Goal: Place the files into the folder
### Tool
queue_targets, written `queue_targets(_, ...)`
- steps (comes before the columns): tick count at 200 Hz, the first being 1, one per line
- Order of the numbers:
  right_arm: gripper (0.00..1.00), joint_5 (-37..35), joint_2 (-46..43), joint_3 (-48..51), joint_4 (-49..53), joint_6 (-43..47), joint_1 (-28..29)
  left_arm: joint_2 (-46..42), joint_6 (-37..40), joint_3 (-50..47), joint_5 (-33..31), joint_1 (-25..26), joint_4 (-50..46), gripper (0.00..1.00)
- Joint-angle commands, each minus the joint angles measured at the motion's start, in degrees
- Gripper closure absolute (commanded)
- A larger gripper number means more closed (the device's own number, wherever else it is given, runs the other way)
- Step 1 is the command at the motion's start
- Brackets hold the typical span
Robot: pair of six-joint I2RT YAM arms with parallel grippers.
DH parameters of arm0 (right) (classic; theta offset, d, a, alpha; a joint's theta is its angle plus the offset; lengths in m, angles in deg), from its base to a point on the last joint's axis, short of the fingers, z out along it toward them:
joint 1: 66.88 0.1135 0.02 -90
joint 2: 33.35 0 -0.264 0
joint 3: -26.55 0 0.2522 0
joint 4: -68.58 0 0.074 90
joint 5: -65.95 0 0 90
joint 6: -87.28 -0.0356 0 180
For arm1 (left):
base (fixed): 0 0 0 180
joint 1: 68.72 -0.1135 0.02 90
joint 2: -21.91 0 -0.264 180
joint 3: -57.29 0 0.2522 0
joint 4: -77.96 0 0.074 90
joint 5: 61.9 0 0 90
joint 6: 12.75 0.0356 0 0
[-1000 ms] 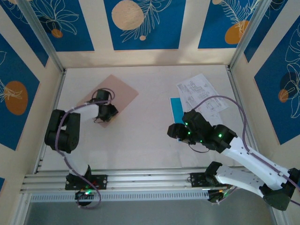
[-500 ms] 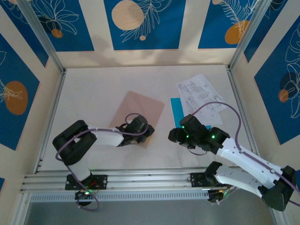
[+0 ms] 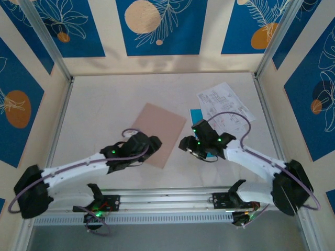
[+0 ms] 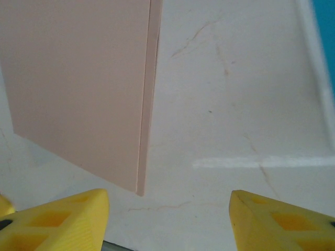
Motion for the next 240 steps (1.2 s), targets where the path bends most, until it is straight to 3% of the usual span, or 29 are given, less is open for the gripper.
queue_targets(1, 0.37, 5.7, 5.5, -3.1, -8.0, -1.7, 0.0, -5.4, 1.4, -7.0, 0.5, -6.2, -10.4, 0.33)
queue_targets(26, 0.37, 8.6, 12.6, -4.9, -13.9, -3.0, -0.1, -9.6, 2.7, -12.8, 4.9, -13.5, -7.1, 0.33)
queue_targets(48, 0.37, 9.3, 18.0, -7.1, -16.1, -3.7, -0.1, -9.5, 2.7, -15.9, 7.9, -16.4, -1.3, 0.34)
queue_targets(107, 0.38, 8.0, 25.2, -11.3, -15.7, -3.4, -0.8, -7.8, 1.3, -18.3, 9.7, -16.8, 3.7, 0.38)
queue_targets(240, 0.39, 2.8, 29.9, -15.1, -8.9, -1.0, 0.6, -5.5, 2.5, -16.2, 10.7, -16.8, 4.8, 0.39)
